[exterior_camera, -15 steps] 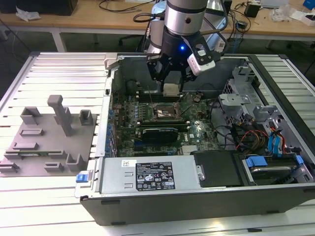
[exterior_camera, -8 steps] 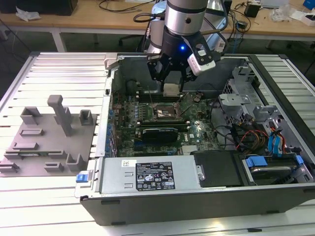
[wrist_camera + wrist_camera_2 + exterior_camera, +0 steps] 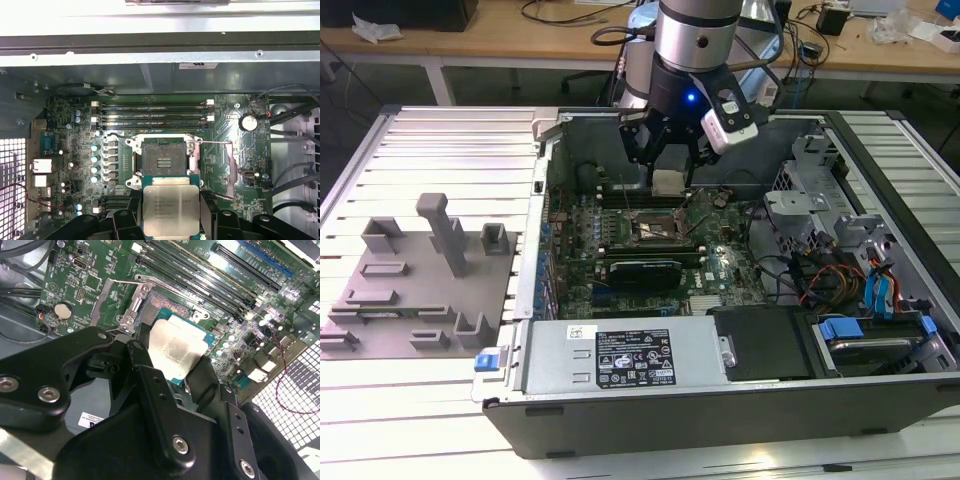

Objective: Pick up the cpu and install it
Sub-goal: 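Place the cpu into insertion slot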

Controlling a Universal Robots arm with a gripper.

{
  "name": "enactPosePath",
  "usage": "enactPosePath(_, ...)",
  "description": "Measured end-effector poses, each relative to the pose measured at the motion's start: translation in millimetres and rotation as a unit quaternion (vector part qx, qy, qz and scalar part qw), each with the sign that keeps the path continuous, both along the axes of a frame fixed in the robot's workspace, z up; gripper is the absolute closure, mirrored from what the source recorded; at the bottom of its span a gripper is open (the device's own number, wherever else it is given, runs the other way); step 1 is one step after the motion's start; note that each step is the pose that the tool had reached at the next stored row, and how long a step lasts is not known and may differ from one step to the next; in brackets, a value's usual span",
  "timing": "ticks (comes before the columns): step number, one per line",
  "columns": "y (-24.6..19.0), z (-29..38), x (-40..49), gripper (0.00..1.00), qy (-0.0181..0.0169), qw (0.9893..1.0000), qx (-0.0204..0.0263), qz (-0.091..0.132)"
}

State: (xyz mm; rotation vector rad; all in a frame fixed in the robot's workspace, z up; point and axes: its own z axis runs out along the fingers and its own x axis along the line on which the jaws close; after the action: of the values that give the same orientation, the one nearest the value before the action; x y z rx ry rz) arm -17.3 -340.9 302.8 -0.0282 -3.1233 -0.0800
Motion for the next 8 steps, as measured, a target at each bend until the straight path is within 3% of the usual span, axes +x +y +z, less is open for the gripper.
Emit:
enactPosePath(4,0.0,-0.1,0.0,0.45,0.0,0.9991,0.0,-0.043)
enactPosePath(8,0.0,-0.3,0.0,0.45,0.0,0.9968,0.0,-0.08)
